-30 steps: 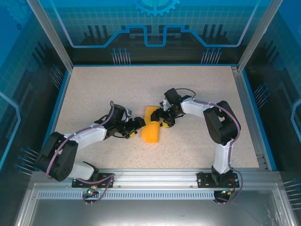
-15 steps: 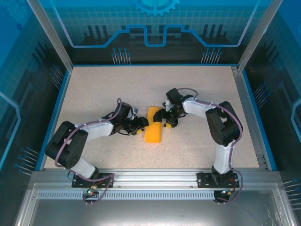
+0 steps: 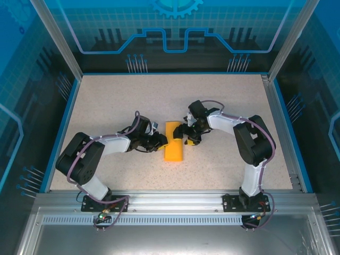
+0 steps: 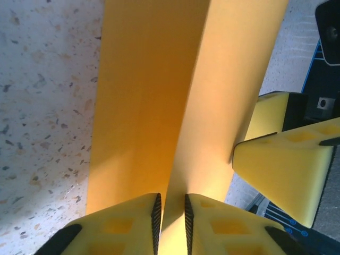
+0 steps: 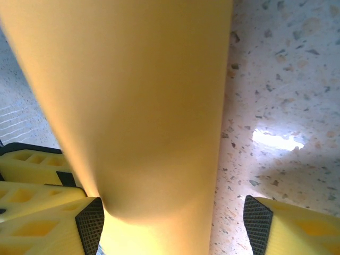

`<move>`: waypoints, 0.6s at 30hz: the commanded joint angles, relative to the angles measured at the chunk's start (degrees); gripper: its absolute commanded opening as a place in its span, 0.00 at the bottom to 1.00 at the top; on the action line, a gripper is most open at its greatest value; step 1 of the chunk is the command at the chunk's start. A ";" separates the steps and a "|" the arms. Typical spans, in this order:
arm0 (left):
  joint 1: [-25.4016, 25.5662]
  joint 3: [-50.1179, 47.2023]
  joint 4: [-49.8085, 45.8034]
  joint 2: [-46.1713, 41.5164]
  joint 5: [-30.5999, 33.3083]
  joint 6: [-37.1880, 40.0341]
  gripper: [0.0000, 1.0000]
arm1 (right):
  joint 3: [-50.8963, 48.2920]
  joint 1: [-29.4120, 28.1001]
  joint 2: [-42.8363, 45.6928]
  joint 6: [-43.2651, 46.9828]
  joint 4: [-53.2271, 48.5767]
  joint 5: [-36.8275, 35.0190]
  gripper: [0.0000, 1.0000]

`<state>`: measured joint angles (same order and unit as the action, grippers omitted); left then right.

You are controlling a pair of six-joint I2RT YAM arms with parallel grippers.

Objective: Fold a paper plane with a square sheet of paper (pick it up from the middle)
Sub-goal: First fold in half a square sheet of paper at the center of the table.

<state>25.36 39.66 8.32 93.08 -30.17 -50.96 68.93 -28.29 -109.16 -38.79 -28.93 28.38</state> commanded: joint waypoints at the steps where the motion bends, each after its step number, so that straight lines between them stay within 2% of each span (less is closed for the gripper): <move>1: 0.17 1.63 0.52 0.44 -1.74 0.97 0.17 | -0.55 1.03 1.83 -0.19 -0.75 1.33 0.73; 3: 0.21 2.10 -1.26 0.26 -0.88 2.04 0.10 | -0.71 0.96 2.48 -0.02 -1.49 -0.32 0.76; 6: 0.16 2.63 -4.24 0.01 0.48 3.46 0.08 | -1.85 0.98 5.04 0.00 -2.78 -5.34 0.80; 9: 0.17 2.53 -5.43 -0.11 1.71 3.81 0.06 | -3.76 0.87 6.68 -0.15 -0.86 -4.69 0.78; 10: 0.22 2.72 -5.79 0.20 1.83 4.00 0.06 | -3.88 0.81 6.44 -0.07 -0.82 -4.29 0.77; 15: 0.24 3.43 -4.71 1.62 1.10 3.70 0.07 | -3.09 -0.82 4.68 0.57 -2.25 -5.36 0.58; 18: 0.21 3.67 -5.16 1.45 1.16 3.90 0.07 | -2.48 -1.75 3.34 0.12 -2.12 -6.39 0.56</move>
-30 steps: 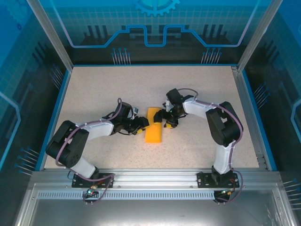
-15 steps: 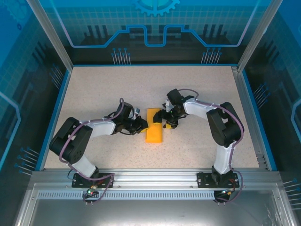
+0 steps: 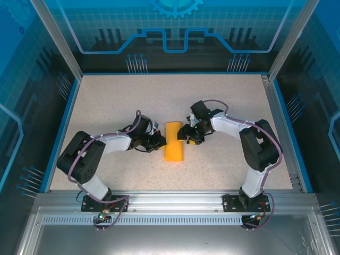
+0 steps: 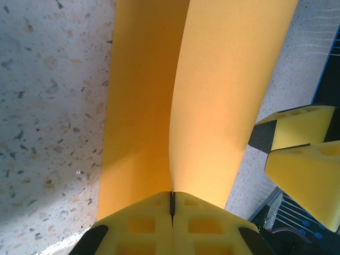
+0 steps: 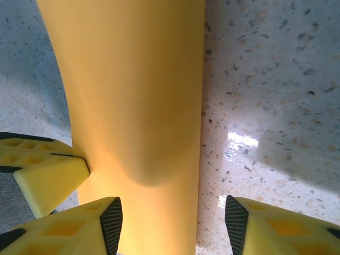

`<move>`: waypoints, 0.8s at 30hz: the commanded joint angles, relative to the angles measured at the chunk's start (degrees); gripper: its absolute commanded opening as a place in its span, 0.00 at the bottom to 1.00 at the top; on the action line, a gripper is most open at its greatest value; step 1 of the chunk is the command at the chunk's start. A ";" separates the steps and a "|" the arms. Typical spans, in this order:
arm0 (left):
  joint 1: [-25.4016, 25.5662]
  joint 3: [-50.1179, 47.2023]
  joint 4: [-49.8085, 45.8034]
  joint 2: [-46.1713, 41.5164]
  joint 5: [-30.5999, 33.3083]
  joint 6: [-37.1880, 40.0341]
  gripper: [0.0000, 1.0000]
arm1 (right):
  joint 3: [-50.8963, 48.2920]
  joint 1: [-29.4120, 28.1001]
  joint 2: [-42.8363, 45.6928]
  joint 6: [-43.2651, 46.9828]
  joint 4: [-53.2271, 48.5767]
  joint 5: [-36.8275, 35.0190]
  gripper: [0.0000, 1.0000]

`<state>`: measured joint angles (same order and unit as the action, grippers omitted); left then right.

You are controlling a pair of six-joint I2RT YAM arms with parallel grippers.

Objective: Fold a paper plane with a square sheet of paper (pick it up from the middle)
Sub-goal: First fold in half a square sheet of paper at the center of the table.

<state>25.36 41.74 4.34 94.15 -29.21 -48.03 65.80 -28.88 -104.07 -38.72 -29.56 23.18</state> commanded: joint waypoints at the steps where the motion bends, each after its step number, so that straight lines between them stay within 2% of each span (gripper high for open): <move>1: 0.28 1.75 -1.50 0.17 0.21 1.17 0.07 | 1.05 -1.17 -2.43 0.09 -1.42 -0.91 0.55; 3: 0.26 1.97 -2.26 -0.12 0.47 1.51 0.09 | 2.11 -1.23 -3.88 0.41 -1.40 -0.34 0.48; 5: 0.25 2.17 -2.53 0.05 0.32 1.86 0.12 | 1.93 -1.57 -3.84 0.14 -1.90 -2.09 0.47; 6: 0.26 2.21 -2.82 0.00 0.21 1.93 0.19 | 1.66 -1.61 -3.69 0.04 -1.91 -2.54 0.47; 9: 0.25 1.83 -3.11 -0.92 0.79 1.71 0.26 | 0.69 -1.46 -4.10 -0.53 -1.76 -2.67 0.46; 10: 0.25 1.78 -3.66 -1.49 1.54 1.71 0.34 | 0.58 -1.51 -4.26 -0.76 -2.12 -3.06 0.46; 11: 0.25 1.88 -4.36 -2.01 2.33 1.69 0.38 | 0.14 -1.52 -4.09 -1.12 -1.81 -3.31 0.46; 13: 0.26 2.49 -7.44 -3.45 3.61 2.11 0.39 | -0.41 -1.48 -4.12 -2.11 -0.89 -2.81 0.46; 15: 0.32 1.40 -9.13 -6.26 6.61 1.94 0.51 | 0.22 -1.61 -4.92 -2.59 -0.59 -1.94 0.47; 17: 0.27 0.36 -9.17 -8.57 8.51 1.34 0.55 | 1.16 -1.79 -5.44 -2.83 -2.25 -3.10 0.46; 24: 0.21 0.56 -15.24 -14.55 13.79 3.00 0.60 | 1.51 -1.96 -4.82 -2.69 -4.59 -5.09 0.50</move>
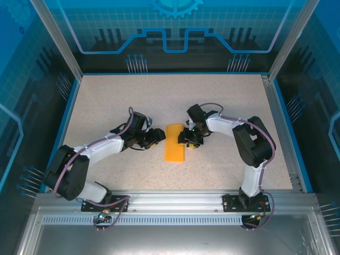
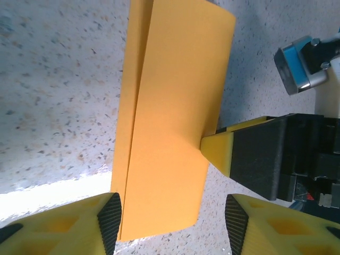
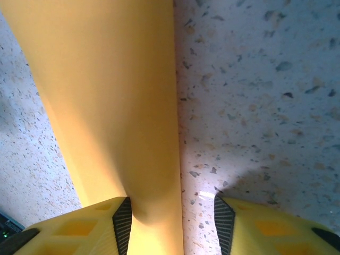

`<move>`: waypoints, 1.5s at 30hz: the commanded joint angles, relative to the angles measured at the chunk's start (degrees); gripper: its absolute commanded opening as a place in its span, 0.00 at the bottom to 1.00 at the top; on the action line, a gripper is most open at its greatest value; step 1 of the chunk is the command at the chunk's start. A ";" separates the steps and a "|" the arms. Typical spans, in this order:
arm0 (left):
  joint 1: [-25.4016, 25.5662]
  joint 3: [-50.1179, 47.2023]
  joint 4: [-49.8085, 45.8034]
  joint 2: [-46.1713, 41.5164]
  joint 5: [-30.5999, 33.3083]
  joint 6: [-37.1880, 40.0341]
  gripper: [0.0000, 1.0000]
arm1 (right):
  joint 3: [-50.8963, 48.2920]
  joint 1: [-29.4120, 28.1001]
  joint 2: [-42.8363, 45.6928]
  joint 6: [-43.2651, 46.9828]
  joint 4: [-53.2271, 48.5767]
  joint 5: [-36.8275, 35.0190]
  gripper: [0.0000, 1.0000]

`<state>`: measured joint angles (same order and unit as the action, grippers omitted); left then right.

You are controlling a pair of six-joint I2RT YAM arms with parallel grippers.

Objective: Fold a paper plane with a square sheet of paper (pick it up from the middle)
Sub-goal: First fold in half a square sheet of paper at the center of the table, then hold the square sheet of paper at the center of the table.

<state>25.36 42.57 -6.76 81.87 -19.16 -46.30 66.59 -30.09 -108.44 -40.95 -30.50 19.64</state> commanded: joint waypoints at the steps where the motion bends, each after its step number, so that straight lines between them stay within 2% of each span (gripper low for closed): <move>1: 0.21 -0.63 -3.92 -3.02 4.22 0.86 0.60 | 1.11 -0.76 -0.48 -0.17 -4.20 -1.44 0.50; 14: 0.10 -2.85 -0.17 -7.74 5.74 -0.59 0.62 | 2.67 -0.94 -0.30 0.63 -7.96 -3.17 0.51; 27: -0.43 -3.37 1.27 -7.97 5.15 -1.87 0.65 | 3.59 -1.02 -0.78 1.05 -9.12 -3.63 0.52; 32: -0.74 -1.85 -1.46 -7.46 5.73 -0.70 0.65 | 2.97 -1.05 -1.06 1.17 -8.26 -2.53 0.52; 45: -1.80 -6.14 1.71 -9.39 5.17 -3.52 0.66 | 2.18 -1.73 -1.10 0.47 -7.65 -4.59 0.54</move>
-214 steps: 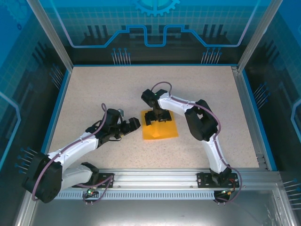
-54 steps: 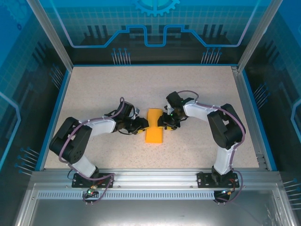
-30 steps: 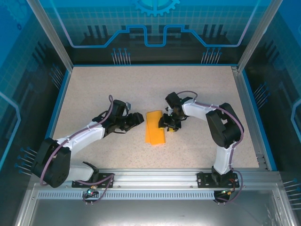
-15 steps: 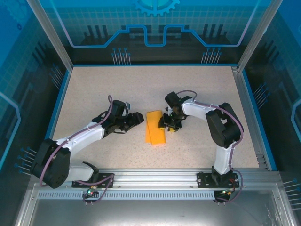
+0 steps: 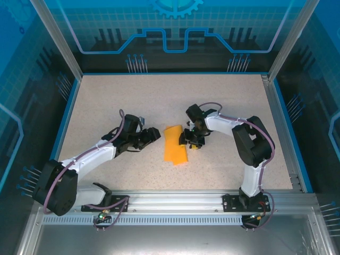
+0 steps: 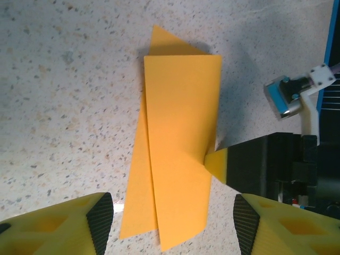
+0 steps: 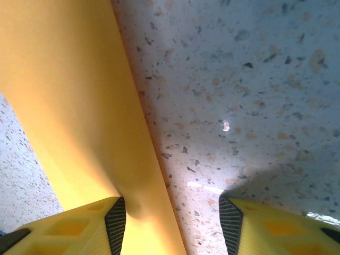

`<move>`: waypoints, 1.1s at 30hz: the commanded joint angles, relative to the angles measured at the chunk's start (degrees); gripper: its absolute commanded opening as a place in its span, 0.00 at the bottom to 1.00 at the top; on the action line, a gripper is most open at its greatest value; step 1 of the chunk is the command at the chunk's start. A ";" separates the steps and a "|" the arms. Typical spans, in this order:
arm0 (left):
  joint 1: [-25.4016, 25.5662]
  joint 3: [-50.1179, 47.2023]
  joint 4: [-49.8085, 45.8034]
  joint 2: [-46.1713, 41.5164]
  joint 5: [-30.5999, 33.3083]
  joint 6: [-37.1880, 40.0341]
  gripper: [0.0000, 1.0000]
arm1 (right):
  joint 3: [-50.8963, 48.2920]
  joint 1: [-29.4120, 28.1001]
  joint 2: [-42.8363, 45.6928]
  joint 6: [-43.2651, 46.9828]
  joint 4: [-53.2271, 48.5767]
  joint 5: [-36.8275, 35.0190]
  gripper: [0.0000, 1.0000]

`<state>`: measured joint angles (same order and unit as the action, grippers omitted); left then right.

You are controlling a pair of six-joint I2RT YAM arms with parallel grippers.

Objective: Fold a paper plane with a square sheet of paper (pick it up from the middle)
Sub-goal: Hold the square sheet of paper at the center of the table.

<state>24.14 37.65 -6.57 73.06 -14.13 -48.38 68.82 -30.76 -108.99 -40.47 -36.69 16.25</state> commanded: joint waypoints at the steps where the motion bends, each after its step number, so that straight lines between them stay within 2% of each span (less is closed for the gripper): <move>1: -0.65 -0.92 1.10 -0.06 0.24 -1.41 0.66 | 0.66 -0.98 -1.01 0.42 -1.62 -1.25 0.54; 3: -0.63 -0.65 1.44 0.81 0.02 -1.49 0.66 | 1.50 -1.05 -1.71 -0.66 -3.54 -3.57 0.54; 6: -0.71 -0.58 2.78 2.27 -1.10 -2.33 0.66 | 0.44 -0.62 -1.28 -3.66 -0.31 -0.72 0.56; 9: -0.69 0.55 1.63 3.52 -1.60 -1.43 0.66 | 1.32 -0.44 -1.12 -6.12 1.21 -0.95 0.58; 14: -0.73 1.45 0.49 3.86 -1.57 -0.66 0.66 | 3.32 -1.19 -2.57 -8.51 -1.24 -4.08 0.61; 23: -0.68 1.37 0.33 3.84 -1.34 -0.29 0.65 | 7.80 -3.69 -6.66 -3.93 -7.06 -6.24 0.64; 33: -0.75 1.12 0.90 4.24 -1.91 -0.25 0.64 | 11.86 -3.56 -9.91 -5.33 -10.78 -9.24 0.68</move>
<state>23.79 37.74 -5.30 76.90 -14.81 -49.41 79.44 -33.74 -115.35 -46.11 -46.39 10.46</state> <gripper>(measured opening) 0.641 0.680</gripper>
